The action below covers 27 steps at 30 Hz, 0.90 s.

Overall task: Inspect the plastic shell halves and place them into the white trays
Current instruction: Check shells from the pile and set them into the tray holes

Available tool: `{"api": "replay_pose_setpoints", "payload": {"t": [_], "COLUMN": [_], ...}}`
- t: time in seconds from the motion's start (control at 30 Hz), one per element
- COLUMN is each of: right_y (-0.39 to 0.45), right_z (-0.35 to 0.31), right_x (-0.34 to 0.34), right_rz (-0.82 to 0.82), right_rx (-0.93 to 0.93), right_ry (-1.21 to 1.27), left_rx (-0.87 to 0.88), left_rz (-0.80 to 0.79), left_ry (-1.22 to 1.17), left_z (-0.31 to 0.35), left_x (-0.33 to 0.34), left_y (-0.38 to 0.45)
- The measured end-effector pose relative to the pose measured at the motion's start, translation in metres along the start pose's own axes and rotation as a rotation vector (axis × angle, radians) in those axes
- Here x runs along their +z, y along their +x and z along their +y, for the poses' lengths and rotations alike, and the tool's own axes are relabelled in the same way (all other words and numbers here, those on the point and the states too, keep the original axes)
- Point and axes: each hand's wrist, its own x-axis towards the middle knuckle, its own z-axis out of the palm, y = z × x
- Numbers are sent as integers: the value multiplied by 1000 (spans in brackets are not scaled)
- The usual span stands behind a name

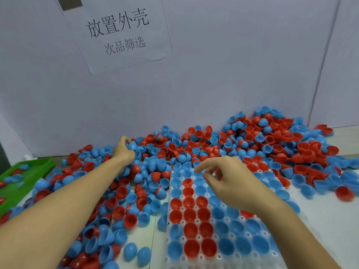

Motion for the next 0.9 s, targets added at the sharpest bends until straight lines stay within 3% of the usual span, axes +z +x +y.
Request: {"api": "replay_pose_setpoints", "payload": {"t": [0.13,0.37,0.47,0.53,0.67,0.9], "right_y": [-4,-11,-11,-11,-15,-20], "right_z": [-7,-10,-11,-12,-10,-2], "right_x": [0,7,8,10,12,6], "right_rz": [-29,-84,-89,-99,-125,-133], "right_rx": [5,32,29,21,23,37], "right_ry": [3,-21,-20,-28,-32,-19], "left_rx": [25,112,214,238,162,227], "left_rz": [-10,-301,-544,-625,-509,-200], "left_ry": [-72,385,577,681,676,538], "left_z": [-5,12,22,20,14,1], "left_x": [-18,-38,-22,2,39,44], "left_y": [-8,-24,-31,-32,-25,-23]}}
